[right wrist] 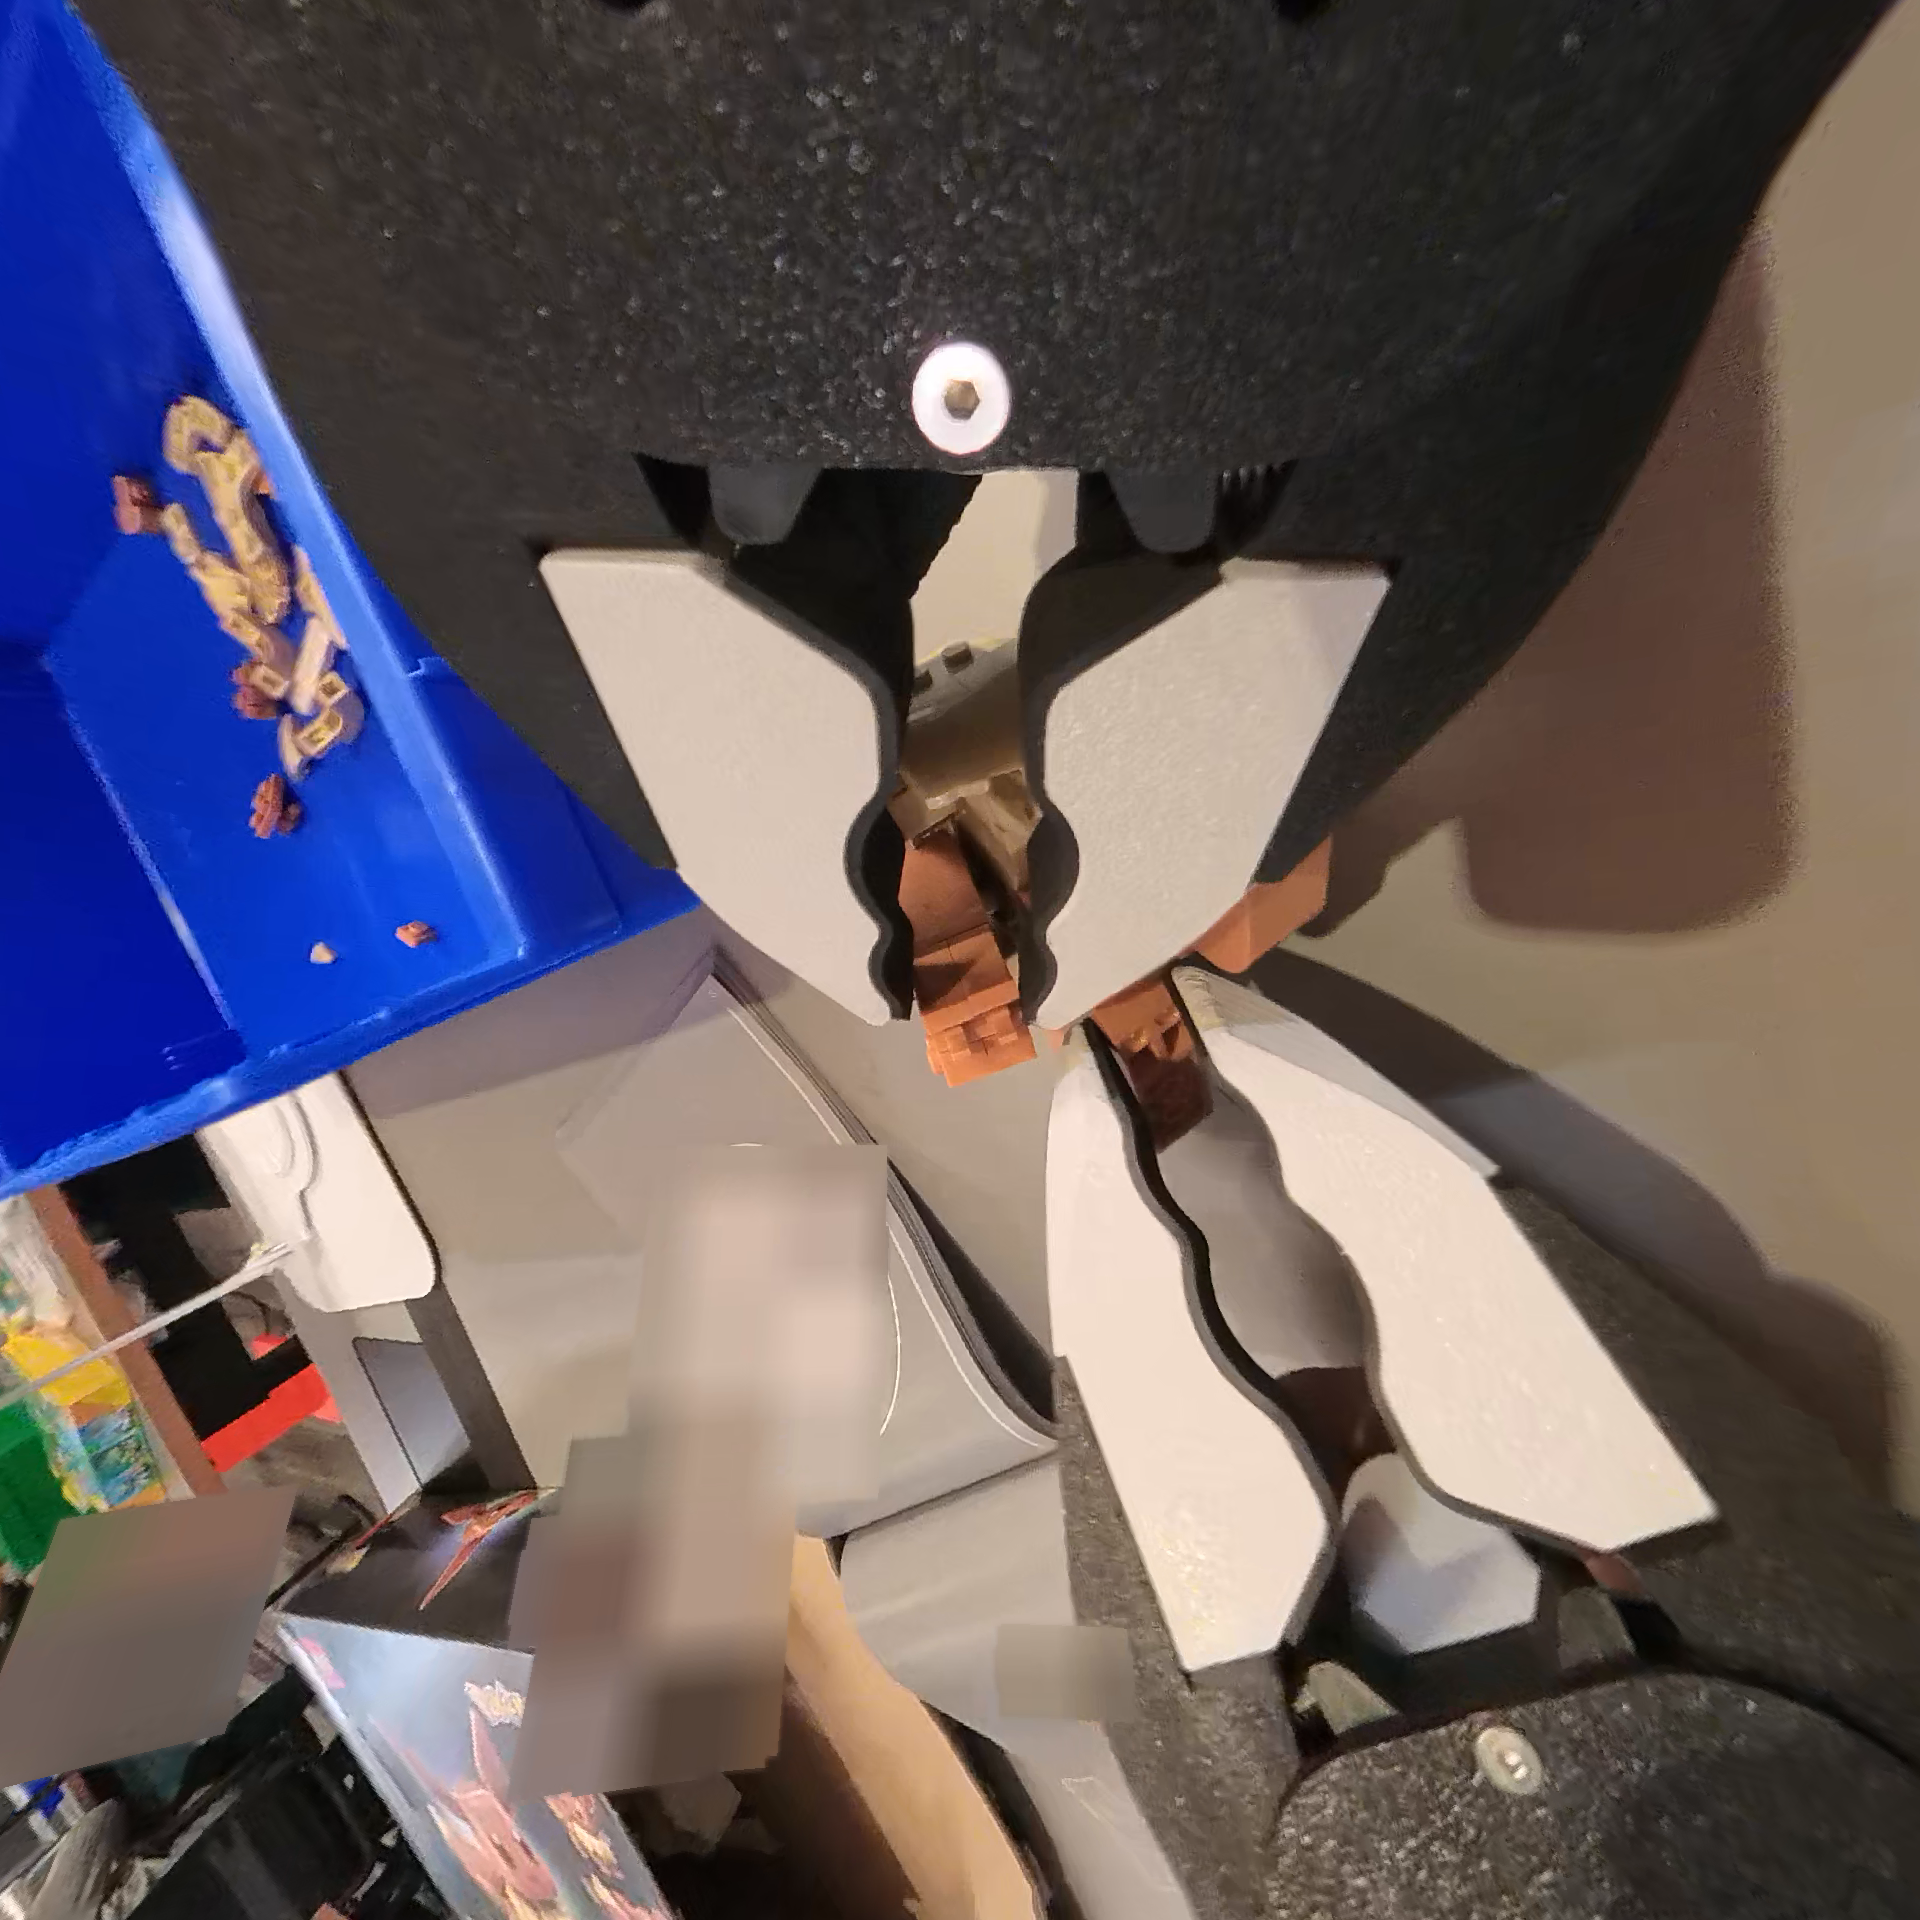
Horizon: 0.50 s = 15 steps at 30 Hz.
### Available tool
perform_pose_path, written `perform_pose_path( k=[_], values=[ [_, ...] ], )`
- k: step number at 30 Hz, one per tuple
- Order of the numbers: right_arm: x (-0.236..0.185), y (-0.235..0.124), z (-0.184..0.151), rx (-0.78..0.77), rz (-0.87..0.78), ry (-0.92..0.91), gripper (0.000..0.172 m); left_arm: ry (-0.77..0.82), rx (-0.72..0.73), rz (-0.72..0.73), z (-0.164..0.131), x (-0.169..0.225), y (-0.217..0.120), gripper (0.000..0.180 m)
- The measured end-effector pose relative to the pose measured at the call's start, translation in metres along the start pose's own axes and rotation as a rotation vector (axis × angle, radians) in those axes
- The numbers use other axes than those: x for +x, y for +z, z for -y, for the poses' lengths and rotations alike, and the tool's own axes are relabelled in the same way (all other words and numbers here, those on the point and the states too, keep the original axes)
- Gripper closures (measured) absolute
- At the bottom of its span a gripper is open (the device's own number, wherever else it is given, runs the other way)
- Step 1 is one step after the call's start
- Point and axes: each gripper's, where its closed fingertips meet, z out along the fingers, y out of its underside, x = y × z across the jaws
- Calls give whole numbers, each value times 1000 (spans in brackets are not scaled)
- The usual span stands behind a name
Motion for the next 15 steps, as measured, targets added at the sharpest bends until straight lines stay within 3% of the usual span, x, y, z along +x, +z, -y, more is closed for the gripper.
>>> perform_pose_path(
  k=[6, 15],
  values=[
    [-9, -8, -2, -95, 48, -498, 153, 24, 4, -38, 2, 8, 3, 174],
    [-3, -8, -7, -200, 146, -713, 155, 29, 11, 10, 8, 4, 10, 172]
  ],
)
